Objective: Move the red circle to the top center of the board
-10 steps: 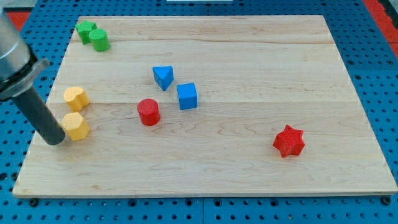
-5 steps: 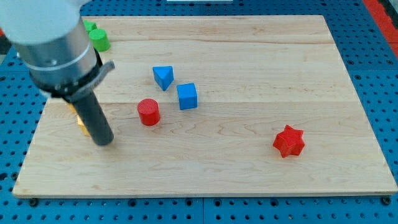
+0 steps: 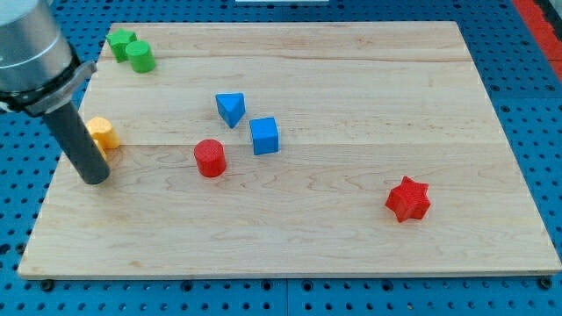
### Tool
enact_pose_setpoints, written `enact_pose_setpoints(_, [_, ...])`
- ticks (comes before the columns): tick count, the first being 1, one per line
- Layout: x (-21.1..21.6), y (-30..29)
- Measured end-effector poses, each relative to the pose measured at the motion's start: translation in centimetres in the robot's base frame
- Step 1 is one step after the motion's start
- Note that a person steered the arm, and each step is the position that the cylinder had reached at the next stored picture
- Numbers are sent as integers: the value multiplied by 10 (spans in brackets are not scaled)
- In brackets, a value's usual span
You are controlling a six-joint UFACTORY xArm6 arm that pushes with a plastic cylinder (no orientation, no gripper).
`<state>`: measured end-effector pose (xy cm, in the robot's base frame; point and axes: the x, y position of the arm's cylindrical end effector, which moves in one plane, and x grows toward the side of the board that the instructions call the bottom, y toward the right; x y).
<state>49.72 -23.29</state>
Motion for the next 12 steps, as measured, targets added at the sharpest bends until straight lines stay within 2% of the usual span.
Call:
enact_pose_setpoints(1, [12, -3])
enact_pose_setpoints(2, [11, -35])
enact_pose_setpoints(3, [1, -12])
enact_pose_setpoints(4, [-29, 9])
enact_pose_setpoints(5, [-35, 44])
enact_pose_setpoints(10, [-36, 54])
enact_pose_setpoints(12, [-36, 137])
